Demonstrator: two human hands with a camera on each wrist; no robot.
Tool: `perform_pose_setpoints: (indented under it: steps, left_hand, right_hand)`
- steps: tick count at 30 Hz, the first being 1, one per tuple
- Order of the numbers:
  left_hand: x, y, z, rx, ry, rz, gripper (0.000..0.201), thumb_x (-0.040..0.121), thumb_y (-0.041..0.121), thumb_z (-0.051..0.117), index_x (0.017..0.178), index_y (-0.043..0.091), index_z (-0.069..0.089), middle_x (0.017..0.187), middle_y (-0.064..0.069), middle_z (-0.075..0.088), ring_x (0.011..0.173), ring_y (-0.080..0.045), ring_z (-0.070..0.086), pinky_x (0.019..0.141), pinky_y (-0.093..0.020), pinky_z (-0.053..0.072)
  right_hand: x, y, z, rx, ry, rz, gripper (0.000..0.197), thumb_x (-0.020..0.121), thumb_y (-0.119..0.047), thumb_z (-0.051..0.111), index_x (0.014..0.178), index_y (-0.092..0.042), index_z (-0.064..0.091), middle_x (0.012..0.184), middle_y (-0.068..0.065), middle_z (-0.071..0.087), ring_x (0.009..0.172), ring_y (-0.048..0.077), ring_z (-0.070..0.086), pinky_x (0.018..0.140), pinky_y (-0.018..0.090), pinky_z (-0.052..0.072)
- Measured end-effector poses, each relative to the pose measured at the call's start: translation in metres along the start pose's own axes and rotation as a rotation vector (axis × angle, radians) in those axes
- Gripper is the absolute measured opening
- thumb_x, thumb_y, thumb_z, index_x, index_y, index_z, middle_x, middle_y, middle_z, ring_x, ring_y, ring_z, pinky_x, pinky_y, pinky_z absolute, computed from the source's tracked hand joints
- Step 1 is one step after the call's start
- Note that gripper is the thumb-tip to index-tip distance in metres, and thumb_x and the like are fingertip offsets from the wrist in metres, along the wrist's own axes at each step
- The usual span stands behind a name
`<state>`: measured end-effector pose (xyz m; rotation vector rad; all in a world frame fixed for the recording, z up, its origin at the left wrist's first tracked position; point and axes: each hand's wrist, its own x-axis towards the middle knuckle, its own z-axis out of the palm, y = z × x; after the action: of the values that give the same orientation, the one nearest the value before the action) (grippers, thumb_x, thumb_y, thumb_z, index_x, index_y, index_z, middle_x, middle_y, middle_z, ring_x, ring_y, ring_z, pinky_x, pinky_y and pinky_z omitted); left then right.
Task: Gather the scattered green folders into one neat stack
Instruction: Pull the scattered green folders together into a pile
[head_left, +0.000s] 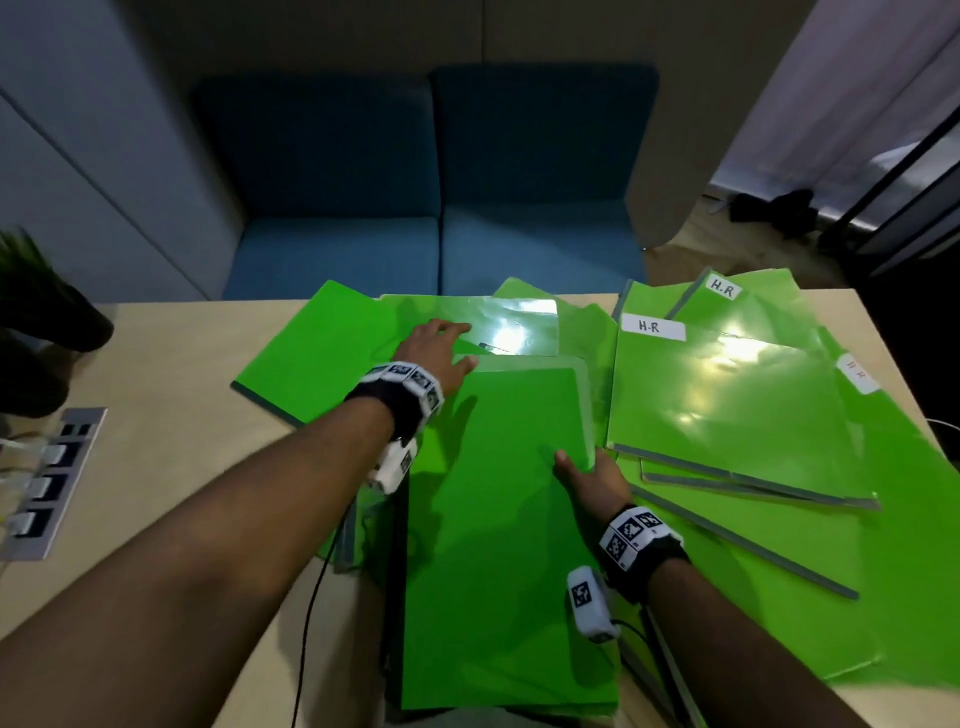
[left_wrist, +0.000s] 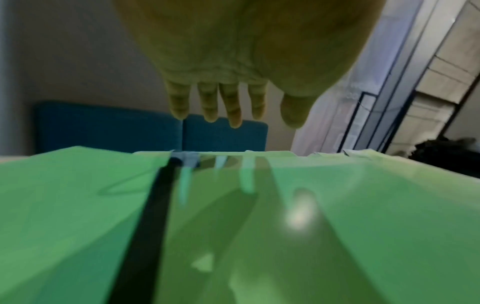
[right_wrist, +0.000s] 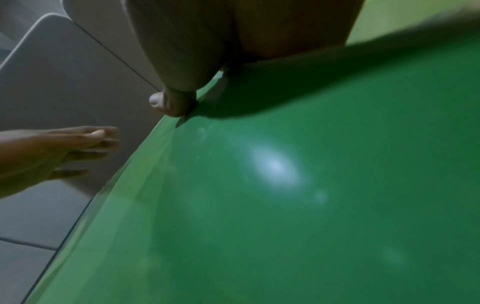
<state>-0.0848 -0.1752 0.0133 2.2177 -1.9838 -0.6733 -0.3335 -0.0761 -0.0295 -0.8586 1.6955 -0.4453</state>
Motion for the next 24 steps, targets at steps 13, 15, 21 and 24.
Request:
perform_pose_setpoints:
  steps: [13,15,21,24]
  left_hand:
    - [-0.004,0.040,0.047,0.273,-0.189,0.110,0.059,0.090,0.064,0.039,0.143,0.039,0.033,0.150,0.000,0.041,0.135,-0.027,0.040,0.109,-0.052,0.034]
    - [-0.010,0.038,0.037,0.217,-0.210,0.105,0.061,0.091,0.063,0.040,0.146,0.039,0.030,0.152,0.001,0.039,0.137,-0.027,0.038,0.111,-0.049,0.031]
    - [-0.022,-0.029,0.019,-0.373,0.201,-0.315,0.058,0.091,0.023,0.062,0.144,0.015,0.040,0.148,-0.011,0.042,0.136,-0.030,0.040,0.113,-0.038,0.030]
    - [-0.050,-0.079,0.014,-0.301,0.214,-0.734,0.067,0.089,0.023,0.062,0.145,0.003,0.032,0.149,-0.024,0.034,0.136,-0.039,0.034,0.110,-0.045,0.030]
  right_hand:
    - [0.007,0.005,-0.002,0.190,0.003,0.005,0.056,0.092,-0.044,0.055,0.135,-0.009,0.047,0.138,0.011,0.052,0.122,0.029,0.052,0.103,0.045,0.043]
    - [0.004,0.002,0.000,0.169,0.004,-0.007,0.066,0.089,-0.050,0.056,0.138,-0.008,0.044,0.141,0.012,0.050,0.123,0.031,0.051,0.103,0.047,0.043]
    - [0.000,0.000,-0.003,0.061,0.010,-0.053,0.077,0.087,-0.055,0.058,0.145,-0.009,0.035,0.149,0.012,0.041,0.134,0.034,0.042,0.106,0.046,0.037]
    - [0.002,0.008,0.001,0.098,0.028,-0.061,0.099,0.067,-0.074,0.061,0.144,-0.017,0.038,0.148,0.010,0.043,0.133,0.033,0.044,0.105,0.055,0.039]
